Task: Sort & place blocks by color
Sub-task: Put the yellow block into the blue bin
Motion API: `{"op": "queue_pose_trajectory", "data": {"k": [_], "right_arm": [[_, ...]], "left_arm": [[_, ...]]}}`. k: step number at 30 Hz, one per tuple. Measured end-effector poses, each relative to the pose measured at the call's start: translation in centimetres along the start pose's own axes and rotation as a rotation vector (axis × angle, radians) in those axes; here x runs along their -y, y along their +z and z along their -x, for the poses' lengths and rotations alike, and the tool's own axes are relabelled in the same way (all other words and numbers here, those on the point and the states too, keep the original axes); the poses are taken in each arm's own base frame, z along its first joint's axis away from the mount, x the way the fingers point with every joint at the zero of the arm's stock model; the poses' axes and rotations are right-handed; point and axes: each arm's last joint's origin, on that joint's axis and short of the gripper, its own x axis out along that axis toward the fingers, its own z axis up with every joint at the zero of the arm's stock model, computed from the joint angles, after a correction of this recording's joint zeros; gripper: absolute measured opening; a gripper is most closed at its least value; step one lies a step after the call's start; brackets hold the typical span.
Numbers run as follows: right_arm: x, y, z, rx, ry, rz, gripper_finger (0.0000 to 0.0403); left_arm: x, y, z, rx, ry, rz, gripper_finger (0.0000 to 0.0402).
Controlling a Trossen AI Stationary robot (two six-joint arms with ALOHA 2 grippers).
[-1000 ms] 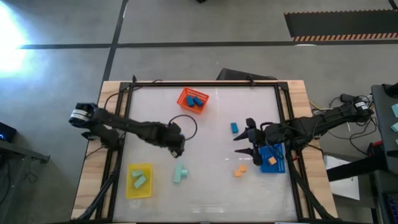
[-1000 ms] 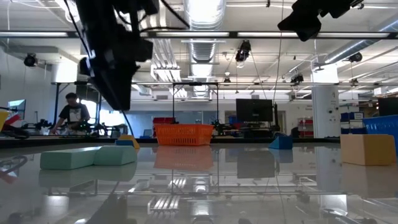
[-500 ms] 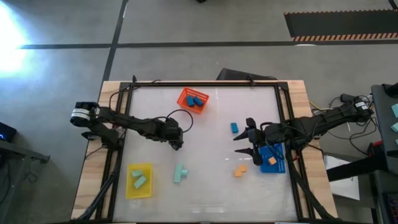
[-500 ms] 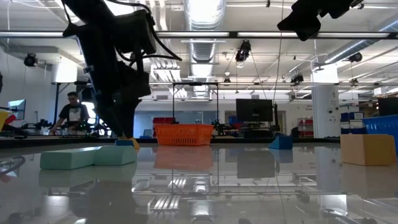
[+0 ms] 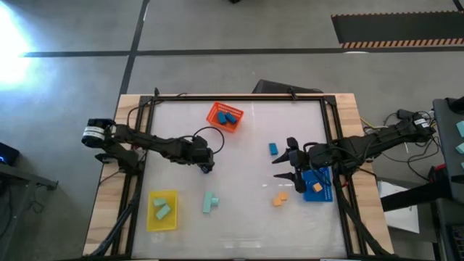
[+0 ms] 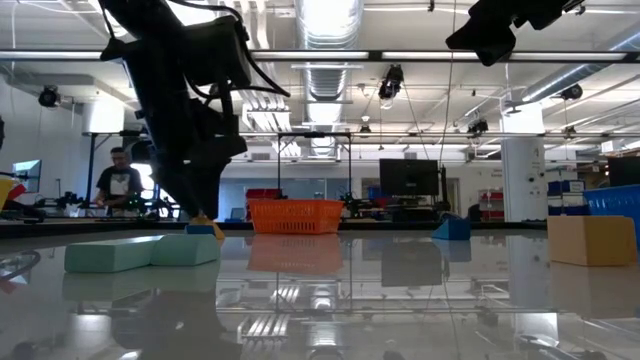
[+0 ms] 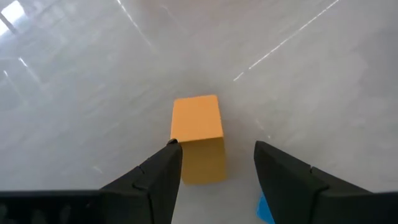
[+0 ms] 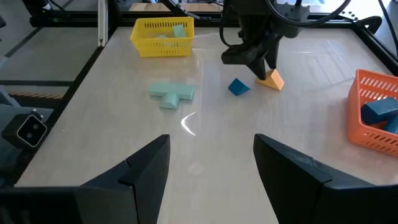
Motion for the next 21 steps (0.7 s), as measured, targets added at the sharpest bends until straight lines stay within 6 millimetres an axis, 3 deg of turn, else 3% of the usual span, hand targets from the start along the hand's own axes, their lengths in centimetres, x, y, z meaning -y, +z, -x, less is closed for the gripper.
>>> {"op": "queue_pose_trajectory", "data": {"k": [11, 21], "right_arm": [[0.0, 0.0, 0.0, 0.000, 0.000, 0.000, 0.0221], [0.0, 0.0, 0.0, 0.000, 0.000, 0.000, 0.0221]], "left_arm": [[-0.2, -0.3, -0.1, -0.017, -0.001, -0.037, 0.0272], [-0.8, -1.2, -1.5, 0.074, 0.003, -0.016, 0.0283]]}}
